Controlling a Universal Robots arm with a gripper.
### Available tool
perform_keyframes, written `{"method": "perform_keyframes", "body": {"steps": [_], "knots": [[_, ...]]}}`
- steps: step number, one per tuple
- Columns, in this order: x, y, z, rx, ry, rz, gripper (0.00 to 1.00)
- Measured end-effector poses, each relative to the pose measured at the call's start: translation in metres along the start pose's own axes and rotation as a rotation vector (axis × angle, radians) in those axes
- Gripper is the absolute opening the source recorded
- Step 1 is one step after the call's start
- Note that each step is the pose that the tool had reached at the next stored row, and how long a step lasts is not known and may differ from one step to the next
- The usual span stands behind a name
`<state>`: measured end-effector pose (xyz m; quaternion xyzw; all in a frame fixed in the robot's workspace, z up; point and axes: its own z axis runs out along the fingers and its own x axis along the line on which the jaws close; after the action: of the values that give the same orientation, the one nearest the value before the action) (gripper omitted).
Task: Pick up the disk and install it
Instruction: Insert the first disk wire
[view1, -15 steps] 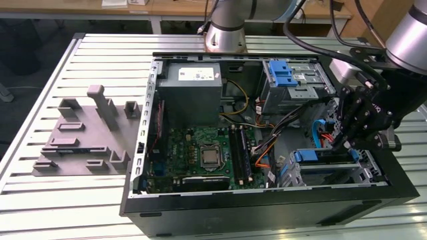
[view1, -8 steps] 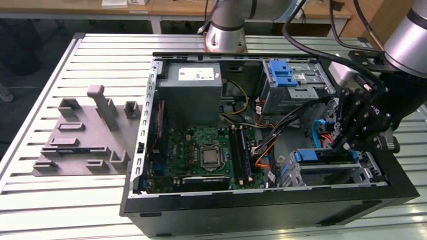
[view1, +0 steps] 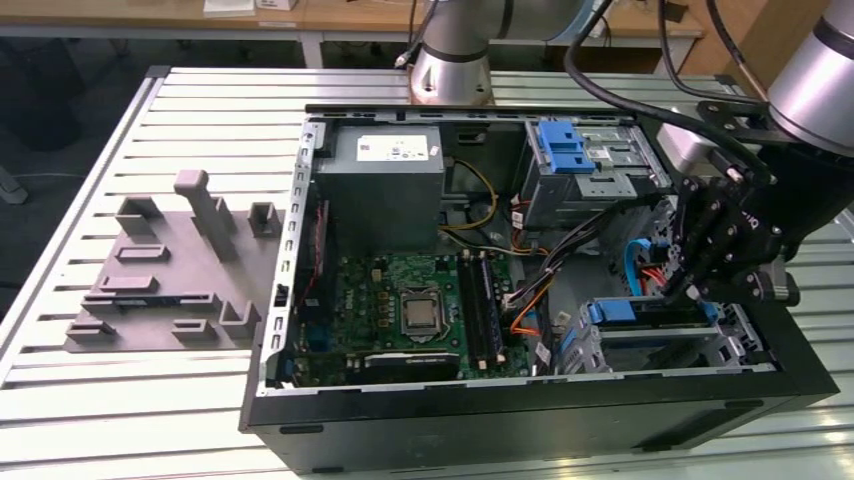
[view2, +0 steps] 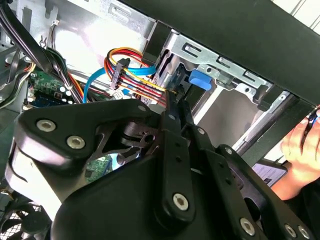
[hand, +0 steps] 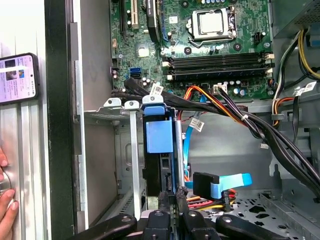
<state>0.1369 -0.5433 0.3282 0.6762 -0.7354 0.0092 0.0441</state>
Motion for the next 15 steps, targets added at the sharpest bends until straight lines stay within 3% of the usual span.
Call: {"method": "perform_keyframes", "body": {"steps": [2, 3, 9, 12, 13, 15], "knots": [[0.0, 0.0, 0.0, -0.0001, -0.0002, 0.0, 0.17], [0.0, 0.0, -0.0002, -0.0001, -0.0003, 0.0, 0.24], [0.0009, 0.0005, -0.0112, -0.0026, 0.0001, 0.0, 0.24], [0.0009, 0.0006, -0.0123, -0.0029, 0.0001, 0.0, 0.24], [0.001, 0.0006, -0.0123, -0.0029, 0.0001, 0.0, 0.11], [0.001, 0.0006, -0.0124, -0.0029, 0.0001, 0.0, 0.11]]}}
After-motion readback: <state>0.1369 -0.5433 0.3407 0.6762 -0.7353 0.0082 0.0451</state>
